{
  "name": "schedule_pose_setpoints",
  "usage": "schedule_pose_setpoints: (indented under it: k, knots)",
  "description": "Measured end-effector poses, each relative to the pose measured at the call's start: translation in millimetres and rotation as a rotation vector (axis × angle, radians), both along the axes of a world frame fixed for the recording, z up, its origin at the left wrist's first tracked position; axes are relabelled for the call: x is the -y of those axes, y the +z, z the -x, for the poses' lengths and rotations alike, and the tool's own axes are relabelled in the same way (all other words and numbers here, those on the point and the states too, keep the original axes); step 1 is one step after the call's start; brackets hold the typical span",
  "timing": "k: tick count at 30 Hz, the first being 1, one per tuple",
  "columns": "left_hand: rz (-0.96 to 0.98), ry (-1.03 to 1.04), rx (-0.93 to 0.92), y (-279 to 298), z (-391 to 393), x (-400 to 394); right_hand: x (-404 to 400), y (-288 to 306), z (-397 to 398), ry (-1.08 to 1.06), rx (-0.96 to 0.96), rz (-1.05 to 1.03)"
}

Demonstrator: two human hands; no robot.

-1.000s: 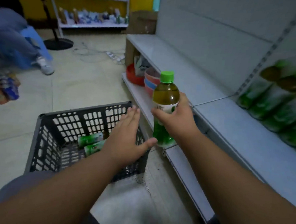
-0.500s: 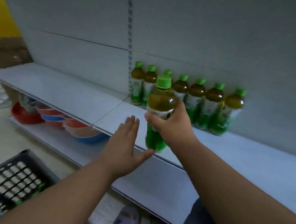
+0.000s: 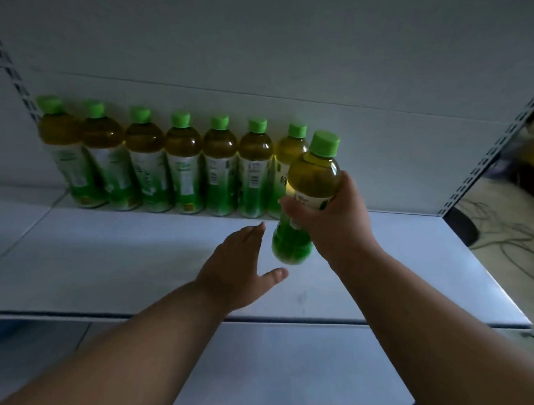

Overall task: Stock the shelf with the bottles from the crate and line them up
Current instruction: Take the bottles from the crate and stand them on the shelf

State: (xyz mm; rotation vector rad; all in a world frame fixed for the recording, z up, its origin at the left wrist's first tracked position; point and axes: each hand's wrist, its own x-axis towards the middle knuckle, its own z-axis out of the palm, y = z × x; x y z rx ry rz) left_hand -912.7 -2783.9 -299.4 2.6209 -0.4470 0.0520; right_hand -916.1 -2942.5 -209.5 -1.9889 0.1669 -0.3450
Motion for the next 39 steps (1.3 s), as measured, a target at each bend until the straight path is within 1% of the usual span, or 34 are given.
schedule_pose_setpoints:
  k: [5, 9, 12, 17, 22, 26, 30, 36, 39]
  knots:
    - [-0.115, -0.032, -0.024, -19, -21, 22, 21, -10, -19, -0.064, 0.002, 0.086]
    - [-0.266, -0.065, 0.067, -40, -28, 31, 30, -30, -25, -0.053, -0.037, 0.142]
    - [-0.305, -0.078, 0.055, -44, -31, 31, 33, -40, -23, -0.048, -0.050, 0.149]
    - [-0.351, -0.078, 0.049, -46, -33, 32, 36, -41, -31, -0.100, -0.040, 0.250]
    - [-0.353, -0.074, 0.052, -46, -33, 31, 46, -35, -71, -0.158, -0.065, 0.297]
    - [-0.323, -0.076, 0.034, -45, -32, 31, 51, -33, -101, -0.138, -0.073, 0.279]
    - [-0.337, -0.066, 0.032, -47, -33, 31, 54, -35, -120, -0.129, -0.070, 0.268]
    - [-0.318, -0.056, -0.013, -49, -35, 31, 55, -34, -126, -0.122, -0.080, 0.279]
    - [-0.300, -0.053, -0.042, -41, -33, 29, 52, -36, -114, -0.116, -0.122, 0.263]
